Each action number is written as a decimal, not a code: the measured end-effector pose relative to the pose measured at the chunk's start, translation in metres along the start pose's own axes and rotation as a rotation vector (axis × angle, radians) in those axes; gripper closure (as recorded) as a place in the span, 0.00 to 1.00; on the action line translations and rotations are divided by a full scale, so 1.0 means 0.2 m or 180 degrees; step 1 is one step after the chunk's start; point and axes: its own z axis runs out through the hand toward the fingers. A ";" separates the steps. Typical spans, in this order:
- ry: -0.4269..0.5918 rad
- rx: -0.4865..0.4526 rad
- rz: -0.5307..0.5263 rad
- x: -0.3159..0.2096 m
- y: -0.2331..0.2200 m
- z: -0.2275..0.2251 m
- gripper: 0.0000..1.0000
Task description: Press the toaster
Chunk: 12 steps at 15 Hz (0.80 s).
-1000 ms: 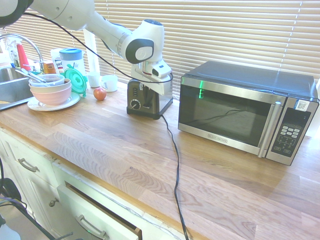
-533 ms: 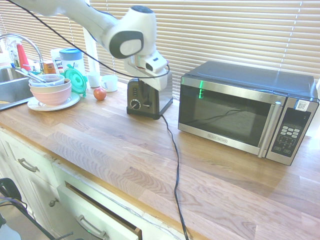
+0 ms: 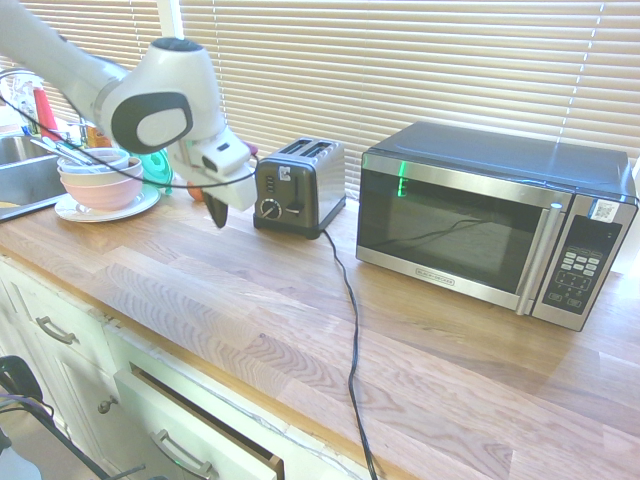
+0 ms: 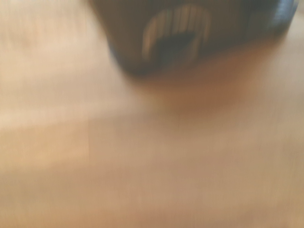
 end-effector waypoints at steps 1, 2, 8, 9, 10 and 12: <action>-0.0012 -0.0018 0.0007 -0.03 0.05 0.02 1.00; -0.0025 -0.0021 0.0012 -0.05 0.10 0.02 1.00; 0.0034 0.0070 -0.0111 -0.10 0.18 -0.02 0.00; 0.0039 0.0076 -0.0112 -0.10 0.17 -0.03 0.00; 0.0042 0.0079 -0.0114 -0.10 0.17 -0.03 0.00; 0.0047 0.0083 -0.0118 -0.10 0.17 -0.03 0.00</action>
